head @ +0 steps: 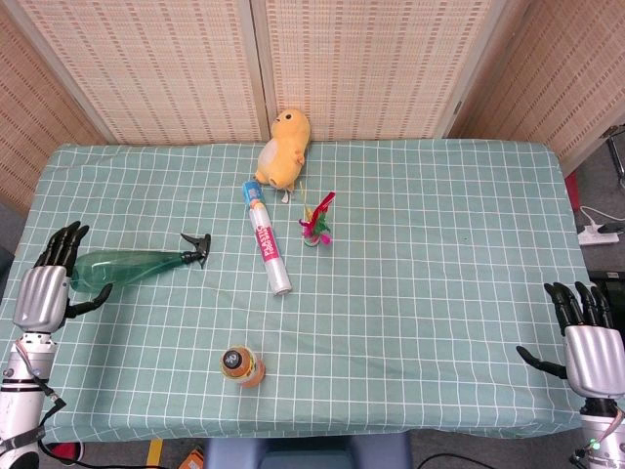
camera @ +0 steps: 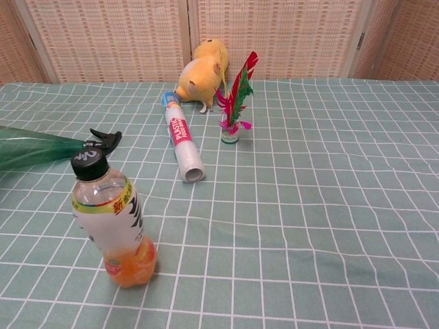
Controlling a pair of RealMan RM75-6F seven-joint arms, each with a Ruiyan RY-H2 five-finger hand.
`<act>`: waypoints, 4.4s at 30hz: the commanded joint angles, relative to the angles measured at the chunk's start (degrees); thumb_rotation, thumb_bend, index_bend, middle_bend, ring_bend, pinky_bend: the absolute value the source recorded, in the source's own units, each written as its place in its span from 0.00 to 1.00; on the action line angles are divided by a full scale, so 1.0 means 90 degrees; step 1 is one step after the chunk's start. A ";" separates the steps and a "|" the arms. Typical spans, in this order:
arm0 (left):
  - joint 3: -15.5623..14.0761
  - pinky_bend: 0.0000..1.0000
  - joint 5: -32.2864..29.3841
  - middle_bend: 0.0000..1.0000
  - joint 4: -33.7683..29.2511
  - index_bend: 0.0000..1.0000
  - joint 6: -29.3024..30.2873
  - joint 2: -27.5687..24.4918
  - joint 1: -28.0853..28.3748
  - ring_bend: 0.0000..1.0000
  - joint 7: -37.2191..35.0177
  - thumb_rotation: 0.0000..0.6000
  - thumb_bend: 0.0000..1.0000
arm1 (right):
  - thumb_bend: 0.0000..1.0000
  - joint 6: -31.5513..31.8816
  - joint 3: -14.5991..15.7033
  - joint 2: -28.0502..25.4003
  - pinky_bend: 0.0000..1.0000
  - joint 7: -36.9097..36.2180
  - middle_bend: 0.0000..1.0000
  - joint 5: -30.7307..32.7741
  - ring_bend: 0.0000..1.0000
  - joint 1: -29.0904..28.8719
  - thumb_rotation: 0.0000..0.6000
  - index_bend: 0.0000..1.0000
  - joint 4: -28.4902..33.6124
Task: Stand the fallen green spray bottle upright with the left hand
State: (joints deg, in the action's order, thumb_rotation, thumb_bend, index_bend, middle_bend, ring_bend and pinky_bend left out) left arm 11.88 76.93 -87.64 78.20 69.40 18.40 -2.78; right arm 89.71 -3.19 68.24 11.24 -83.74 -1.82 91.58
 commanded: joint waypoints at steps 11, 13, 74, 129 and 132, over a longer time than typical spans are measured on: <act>-0.0016 0.23 -0.0124 0.00 -0.0016 0.00 -0.0157 -0.0030 0.0021 0.00 -0.0031 1.00 0.25 | 0.00 -0.0094 -0.0058 -0.0020 0.00 0.0090 0.12 0.0054 0.00 0.0002 1.00 0.14 0.0096; 0.0000 0.23 -0.0156 0.00 -0.0020 0.00 -0.0182 -0.0048 0.0027 0.00 -0.0066 1.00 0.25 | 0.00 -0.0109 -0.0070 -0.0018 0.00 0.0116 0.12 0.0076 0.00 0.0003 1.00 0.14 0.0113; 0.0798 0.22 -0.6569 0.24 0.1457 0.13 -0.1352 0.2807 0.3719 0.18 0.8057 1.00 0.25 | 0.00 -0.0266 -0.0157 -0.0123 0.00 -0.0094 0.20 0.0190 0.00 0.0067 1.00 0.21 0.0190; 0.0333 0.27 -0.6305 0.58 0.3722 0.36 -0.2044 0.3685 0.3969 0.29 0.8052 1.00 0.30 | 0.00 -0.0285 -0.0189 -0.0117 0.00 -0.0150 0.22 0.0208 0.00 0.0070 1.00 0.17 0.0211; 0.0348 0.29 -0.6047 0.62 0.3657 0.40 -0.2000 0.3618 0.3929 0.31 0.7820 1.00 0.31 | 0.00 -0.0289 -0.0189 -0.0118 0.00 -0.0152 0.23 0.0208 0.00 0.0068 1.00 0.17 0.0211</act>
State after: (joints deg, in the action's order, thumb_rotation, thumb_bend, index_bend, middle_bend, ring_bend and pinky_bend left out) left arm 14.93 21.27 -54.38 59.91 102.37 54.04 68.81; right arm 87.11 -4.89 67.18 9.87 -81.87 -1.21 93.48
